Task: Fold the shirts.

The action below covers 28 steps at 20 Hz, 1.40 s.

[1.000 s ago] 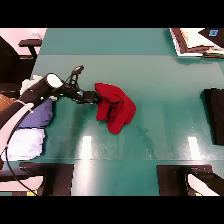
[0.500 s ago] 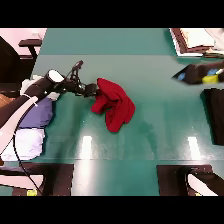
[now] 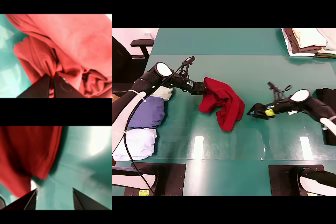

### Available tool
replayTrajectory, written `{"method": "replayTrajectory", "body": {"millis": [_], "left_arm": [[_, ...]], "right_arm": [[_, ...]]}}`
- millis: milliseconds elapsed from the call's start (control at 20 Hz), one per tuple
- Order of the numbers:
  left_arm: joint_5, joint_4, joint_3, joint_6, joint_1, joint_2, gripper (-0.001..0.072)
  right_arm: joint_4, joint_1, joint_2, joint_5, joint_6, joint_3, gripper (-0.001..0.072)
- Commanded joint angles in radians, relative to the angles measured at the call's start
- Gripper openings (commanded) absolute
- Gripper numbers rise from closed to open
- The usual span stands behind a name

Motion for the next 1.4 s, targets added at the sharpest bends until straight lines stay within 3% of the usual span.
{"method": "replayTrajectory", "body": {"millis": [0,100,150,350,400,800,1100,1350], "left_arm": [[-0.013,0.044,0.004,0.0,0.002,0.0,0.0031],[-0.017,0.067,0.004,0.0,0.002,0.0,0.0031],[-0.022,0.082,0.004,0.0,0.002,0.0,0.0031],[-0.028,0.129,0.005,0.0,0.004,0.0,0.0032],[-0.031,0.136,0.008,0.0,0.006,0.001,0.0031],[-0.012,0.237,0.096,0.006,0.043,0.201,0.0031],[-0.034,0.229,0.24,0.016,0.043,0.458,0.0031],[-0.053,0.178,0.314,0.016,0.043,0.626,0.0031]], "right_arm": [[0.102,0.079,-0.15,-0.071,-0.037,0.04,0.0447],[0.102,0.107,-0.209,-0.072,-0.037,0.101,0.0447],[0.101,0.118,-0.229,-0.072,-0.038,0.13,0.0397],[0.097,0.123,-0.251,-0.067,-0.074,0.213,0.0034],[0.086,0.109,-0.251,-0.053,-0.075,0.235,0.0014],[-0.305,-0.117,0.014,0.134,-0.005,0.431,0.0012],[-0.425,-0.214,0.258,0.278,-0.005,0.67,0.0012],[-0.494,-0.213,0.41,0.303,0.036,0.766,0.0012]]}}
